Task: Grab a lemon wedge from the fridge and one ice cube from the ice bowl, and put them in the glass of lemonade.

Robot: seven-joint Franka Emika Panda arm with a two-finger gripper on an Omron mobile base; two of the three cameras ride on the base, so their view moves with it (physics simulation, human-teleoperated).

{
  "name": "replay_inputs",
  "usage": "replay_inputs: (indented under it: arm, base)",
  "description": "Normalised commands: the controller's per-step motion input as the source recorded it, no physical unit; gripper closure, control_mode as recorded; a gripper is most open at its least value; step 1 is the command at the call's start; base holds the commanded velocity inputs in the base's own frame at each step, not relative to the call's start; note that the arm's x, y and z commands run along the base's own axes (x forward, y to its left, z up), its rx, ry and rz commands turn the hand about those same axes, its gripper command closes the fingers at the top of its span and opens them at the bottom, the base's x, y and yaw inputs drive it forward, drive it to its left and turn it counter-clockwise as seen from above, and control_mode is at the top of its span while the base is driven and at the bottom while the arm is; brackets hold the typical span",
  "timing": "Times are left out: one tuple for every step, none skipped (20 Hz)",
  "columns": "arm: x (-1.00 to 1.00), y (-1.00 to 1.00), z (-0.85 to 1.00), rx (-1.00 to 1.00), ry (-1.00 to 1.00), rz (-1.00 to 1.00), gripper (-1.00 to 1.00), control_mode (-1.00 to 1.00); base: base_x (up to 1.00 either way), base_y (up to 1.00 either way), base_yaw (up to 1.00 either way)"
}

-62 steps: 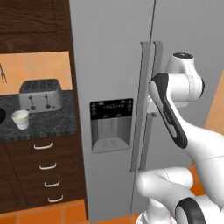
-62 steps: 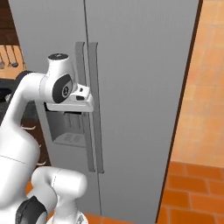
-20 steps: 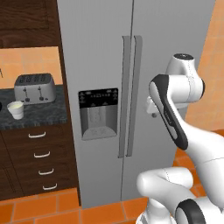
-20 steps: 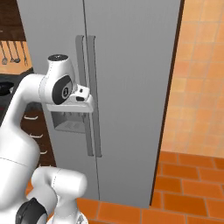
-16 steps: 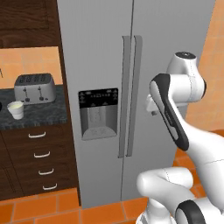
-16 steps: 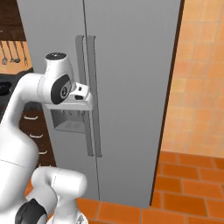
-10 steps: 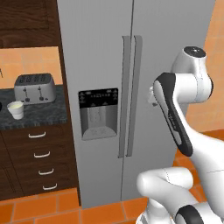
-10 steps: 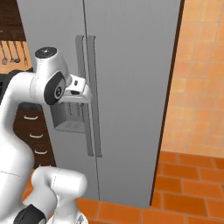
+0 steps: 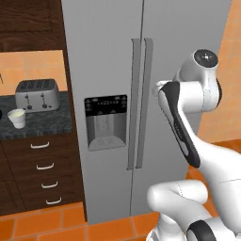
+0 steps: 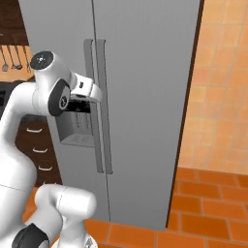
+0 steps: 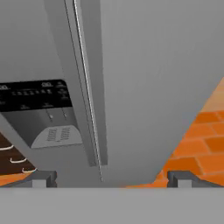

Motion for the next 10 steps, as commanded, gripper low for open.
replay_inputs:
  arm:
    - [0.89, 0.29, -0.19, 0.0, -0.1, 0.0, -1.0, -1.0]
    - [0.79, 0.0, -0.19, 0.0, -0.04, 0.0, -1.0, -1.0]
    - [0.58, -0.24, -0.12, 0.01, -0.02, 0.0, -1.0, -1.0]
    - [0.71, -0.27, 0.0, 0.0, 0.0, 0.0, -1.0, -1.0]
    - [0.78, -0.22, 0.0, 0.0, 0.01, 0.0, -1.0, -1.0]
    - [0.89, -0.19, 0.0, 0.0, 0.04, 0.0, -1.0, -1.0]
    - [0.94, -0.16, -0.02, 0.0, 0.03, 0.0, -1.0, -1.0]
    - [0.99, -0.26, -0.18, 0.0, 0.06, 0.0, -1.0, -1.0]
    - [0.96, -0.3, -0.3, 0.01, 0.04, 0.04, -1.0, -1.0]
    - [0.98, -0.26, -0.31, 0.0, 0.08, 0.05, -1.0, -1.0]
  base:
    - [0.0, 0.0, 0.0]
    - [0.0, 0.0, 0.0]
    - [0.0, 0.0, 0.0]
    - [0.0, 0.0, 0.0]
    - [0.0, 0.0, 0.0]
    - [0.0, 0.0, 0.0]
    - [0.0, 0.0, 0.0]
    - [0.0, 0.0, 0.0]
    - [0.0, 0.0, 0.0]
    - [0.0, 0.0, 0.0]
